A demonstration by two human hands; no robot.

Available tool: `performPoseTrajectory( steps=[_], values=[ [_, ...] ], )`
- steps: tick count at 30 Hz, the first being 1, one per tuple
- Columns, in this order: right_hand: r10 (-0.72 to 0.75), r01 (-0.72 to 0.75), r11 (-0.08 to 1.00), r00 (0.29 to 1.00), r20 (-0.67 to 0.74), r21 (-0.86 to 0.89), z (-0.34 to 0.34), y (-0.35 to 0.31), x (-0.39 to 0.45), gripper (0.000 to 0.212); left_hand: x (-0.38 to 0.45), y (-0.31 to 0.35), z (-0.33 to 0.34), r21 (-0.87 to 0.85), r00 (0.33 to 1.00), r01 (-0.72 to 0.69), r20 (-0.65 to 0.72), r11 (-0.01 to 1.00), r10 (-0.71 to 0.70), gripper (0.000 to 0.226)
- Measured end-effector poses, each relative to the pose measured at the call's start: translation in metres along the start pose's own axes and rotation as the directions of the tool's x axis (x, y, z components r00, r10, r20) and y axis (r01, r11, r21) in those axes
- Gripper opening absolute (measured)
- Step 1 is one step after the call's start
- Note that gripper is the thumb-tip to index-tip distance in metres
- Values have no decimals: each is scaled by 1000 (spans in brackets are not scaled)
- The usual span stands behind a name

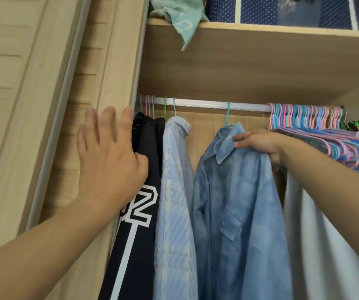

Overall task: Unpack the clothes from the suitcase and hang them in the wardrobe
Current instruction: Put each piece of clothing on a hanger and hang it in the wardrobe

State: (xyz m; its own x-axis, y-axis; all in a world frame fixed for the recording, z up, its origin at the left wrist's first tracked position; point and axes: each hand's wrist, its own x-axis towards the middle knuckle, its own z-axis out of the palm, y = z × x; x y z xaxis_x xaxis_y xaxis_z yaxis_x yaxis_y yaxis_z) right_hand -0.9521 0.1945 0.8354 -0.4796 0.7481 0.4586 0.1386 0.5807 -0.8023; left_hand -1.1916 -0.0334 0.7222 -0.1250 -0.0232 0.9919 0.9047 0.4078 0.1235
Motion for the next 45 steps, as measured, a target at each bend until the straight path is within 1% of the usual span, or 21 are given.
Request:
performPoseTrajectory(
  steps=[2, 7, 10, 13, 16, 17, 18, 19, 20, 21, 22, 23, 24, 25, 26, 28, 30, 35, 38, 42, 45],
  values=[
    [-44, 44, 999, 998, -46, 3, 3, 3, -7, 40, 0, -1, 1, 8, 1000, -4, -17, 1000, 4, 88],
    [-104, 101, 994, 990, -96, -30, 30, -10, -9, 52, 0, 1, 4, -7, 999, -6, -51, 1000, 6, 87],
    [-88, 88, 995, 996, 6, -35, 65, -33, -1, 53, 0, -1, 5, 4, 998, -17, -54, 1000, 17, 88],
    [-91, 99, 992, 992, 90, -82, 94, -51, 3, 49, 0, -3, 4, 14, 999, -23, -43, 1000, 24, 88],
    [-202, 209, 976, 974, 104, -60, 104, -50, -9, 51, -1, -3, 3, 20, 999, -30, -33, 999, 31, 88],
    [-273, 279, 955, 959, 72, -101, 101, -45, -14, 51, -1, -3, 3, 27, 999, -31, -32, 999, 32, 88],
    [-350, 342, 917, 937, -3, -204, 93, -37, -20, 51, -1, -2, 3, 41, 999, -32, -33, 999, 33, 88],
    [-429, 360, 849, 897, -108, -387, 80, -28, -24, 51, -2, -2, 3, 59, 999, -34, -34, 998, 36, 88],
    [-495, 278, 737, 843, -212, -616, 60, -19, -26, 50, -2, -2, 3, 79, 999, -37, -32, 996, 39, 87],
    [-539, 84, 574, 788, -299, -815, 38, -11, -29, 46, -2, -1, 3, 98, 999, -40, -29, 994, 43, 87],
    [-554, -138, 384, 756, -348, -913, 15, -2, -31, 41, -2, -1, 2, 115, 999, -43, -23, 992, 46, 86],
    [-548, -312, 214, 746, -378, -926, -6, 5, -34, 38, -3, -1, 2, 129, 999, -47, -15, 991, 49, 87],
    [-523, -429, 83, 749, -406, -899, -24, 10, -38, 37, -3, -1, 2, 139, 999, -49, -7, 989, 51, 87],
    [-491, -495, 10, 755, -435, -869, -38, 14, -41, 36, -3, 0, 2, 145, 999, -49, 1, 988, 49, 87],
    [-467, -529, -25, 757, -458, -849, -49, 16, -45, 34, -3, 1, 2, 147, 999, -47, 6, 988, 46, 88],
    [-428, -539, -45, 771, -471, -841, -59, 16, -48, 32, -2, 2, 2, 152, 999, -46, 6, 987, 45, 88],
    [-410, -527, -44, 784, -466, -849, -65, 14, -51, 34, -2, 1, 1, 157, 999, -51, -1, 986, 52, 87],
    [-443, -488, -28, 788, -427, -872, -72, 18, -45, 30, -3, 1, 1, 151, 999, -44, -7, 988, 46, 88],
    [-477, -489, 35, 758, -445, -871, -67, 21, -38, 30, -2, 1, 3, 146, 999, -47, -18, 988, 50, 89],
    [-496, -477, 161, 718, -489, -864, -57, 18, -29, 34, -3, 0, 4, 136, 998, -47, -23, 990, 51, 89],
    [-558, -454, 143, 697, -450, -879, -49, 9, -26, 29, -3, 0, 3, 128, 999, -43, -18, 991, 46, 89]
  ],
)
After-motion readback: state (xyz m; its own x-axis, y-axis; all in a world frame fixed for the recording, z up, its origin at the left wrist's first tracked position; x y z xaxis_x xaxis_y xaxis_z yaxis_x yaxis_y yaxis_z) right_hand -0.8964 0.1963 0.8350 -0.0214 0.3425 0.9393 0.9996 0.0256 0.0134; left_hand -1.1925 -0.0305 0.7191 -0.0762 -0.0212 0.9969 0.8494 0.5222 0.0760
